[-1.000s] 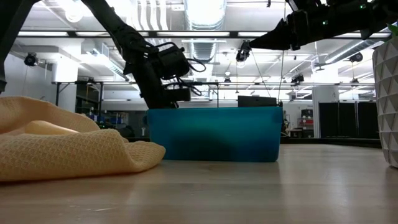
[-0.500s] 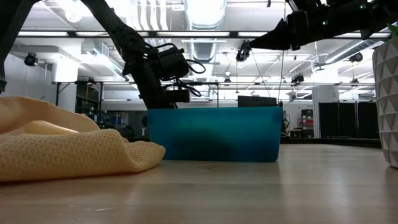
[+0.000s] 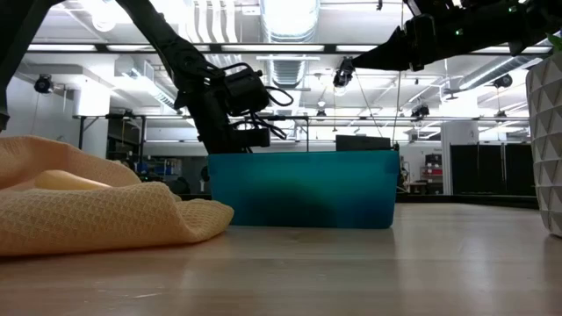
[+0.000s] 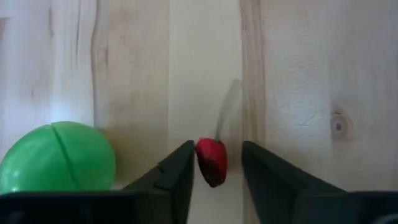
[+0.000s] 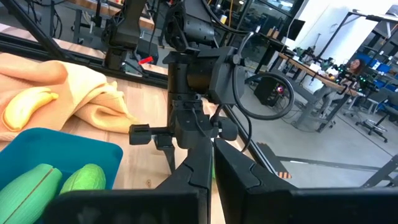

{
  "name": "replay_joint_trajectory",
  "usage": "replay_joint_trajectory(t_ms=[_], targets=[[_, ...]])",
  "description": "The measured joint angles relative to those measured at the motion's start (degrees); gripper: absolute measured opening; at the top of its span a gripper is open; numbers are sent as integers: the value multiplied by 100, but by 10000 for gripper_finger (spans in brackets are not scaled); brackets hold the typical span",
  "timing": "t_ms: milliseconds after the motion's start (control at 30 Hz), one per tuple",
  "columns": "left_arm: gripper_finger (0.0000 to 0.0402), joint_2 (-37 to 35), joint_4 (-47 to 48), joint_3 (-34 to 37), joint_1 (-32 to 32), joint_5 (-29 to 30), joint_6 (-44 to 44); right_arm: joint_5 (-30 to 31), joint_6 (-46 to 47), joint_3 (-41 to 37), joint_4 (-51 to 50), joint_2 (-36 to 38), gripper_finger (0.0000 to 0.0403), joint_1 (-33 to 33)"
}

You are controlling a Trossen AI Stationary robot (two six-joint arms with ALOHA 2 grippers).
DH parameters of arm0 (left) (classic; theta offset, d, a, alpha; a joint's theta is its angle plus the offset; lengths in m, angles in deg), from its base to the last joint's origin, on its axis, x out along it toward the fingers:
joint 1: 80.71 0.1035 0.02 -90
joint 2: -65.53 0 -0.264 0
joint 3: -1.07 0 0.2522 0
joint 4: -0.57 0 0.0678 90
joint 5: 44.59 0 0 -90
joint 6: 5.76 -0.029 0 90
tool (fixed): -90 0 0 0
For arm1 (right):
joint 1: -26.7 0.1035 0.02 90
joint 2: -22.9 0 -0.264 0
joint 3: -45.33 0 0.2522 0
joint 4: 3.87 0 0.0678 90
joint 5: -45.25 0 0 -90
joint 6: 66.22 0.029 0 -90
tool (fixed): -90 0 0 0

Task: Pick and placing Produce into tupperware
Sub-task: Put the red cherry into the blue bin

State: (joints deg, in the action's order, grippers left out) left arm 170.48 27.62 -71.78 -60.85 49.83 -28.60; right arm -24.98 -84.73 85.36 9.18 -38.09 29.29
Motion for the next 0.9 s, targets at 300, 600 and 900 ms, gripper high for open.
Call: replay_joint_trajectory(t_ms=[300, 600, 900], targets=[[10, 9, -38, 8, -2, 36, -3, 0, -14, 0, 0, 0, 9, 0], [9, -45, 10, -11, 9, 86, -47, 0, 0, 0, 2, 0, 9, 0], [9, -404, 25, -80, 17, 99, -45, -2, 2, 2, 20, 0, 9, 0]])
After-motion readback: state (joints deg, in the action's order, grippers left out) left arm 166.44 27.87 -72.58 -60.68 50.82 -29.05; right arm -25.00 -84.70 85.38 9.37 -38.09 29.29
